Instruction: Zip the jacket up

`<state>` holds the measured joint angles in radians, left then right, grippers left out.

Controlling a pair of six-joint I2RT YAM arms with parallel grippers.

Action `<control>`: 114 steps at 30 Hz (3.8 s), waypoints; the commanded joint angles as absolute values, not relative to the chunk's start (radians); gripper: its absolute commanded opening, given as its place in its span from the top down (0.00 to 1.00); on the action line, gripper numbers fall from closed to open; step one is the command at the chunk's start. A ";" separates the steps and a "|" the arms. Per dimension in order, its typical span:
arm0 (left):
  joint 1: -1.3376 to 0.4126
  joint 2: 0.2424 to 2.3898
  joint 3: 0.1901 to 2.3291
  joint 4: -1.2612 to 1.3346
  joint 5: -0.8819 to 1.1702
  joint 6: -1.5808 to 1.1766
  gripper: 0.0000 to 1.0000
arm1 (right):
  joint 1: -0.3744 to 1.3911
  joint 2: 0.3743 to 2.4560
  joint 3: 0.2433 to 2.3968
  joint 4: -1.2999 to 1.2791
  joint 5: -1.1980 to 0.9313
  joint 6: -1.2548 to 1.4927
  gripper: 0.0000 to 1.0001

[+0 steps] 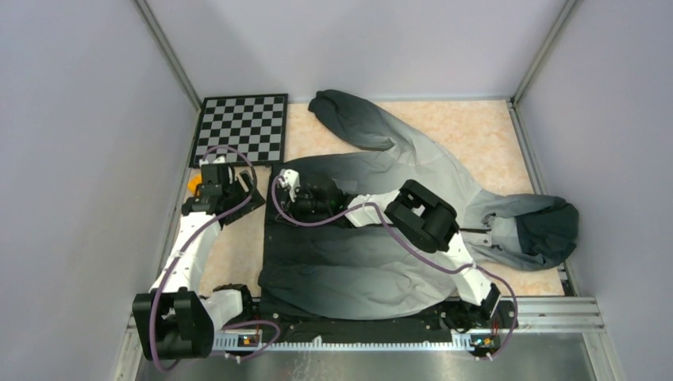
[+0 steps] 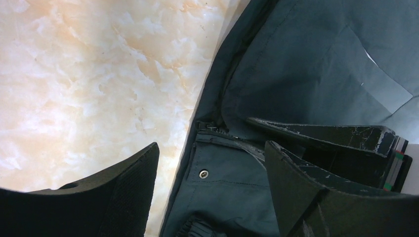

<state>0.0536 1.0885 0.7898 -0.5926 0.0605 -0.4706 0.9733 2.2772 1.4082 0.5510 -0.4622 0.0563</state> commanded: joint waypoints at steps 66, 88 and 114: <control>0.066 1.166 0.430 -0.146 0.256 -0.612 0.67 | 0.832 2.292 1.558 0.407 -0.827 0.439 1.00; 0.187 1.204 0.297 0.201 0.516 -0.670 0.65 | 0.820 2.371 1.661 0.280 -0.826 0.502 1.00; 0.203 0.912 0.099 0.545 0.921 -0.595 1.00 | 0.718 2.351 1.570 0.579 -1.019 0.638 1.00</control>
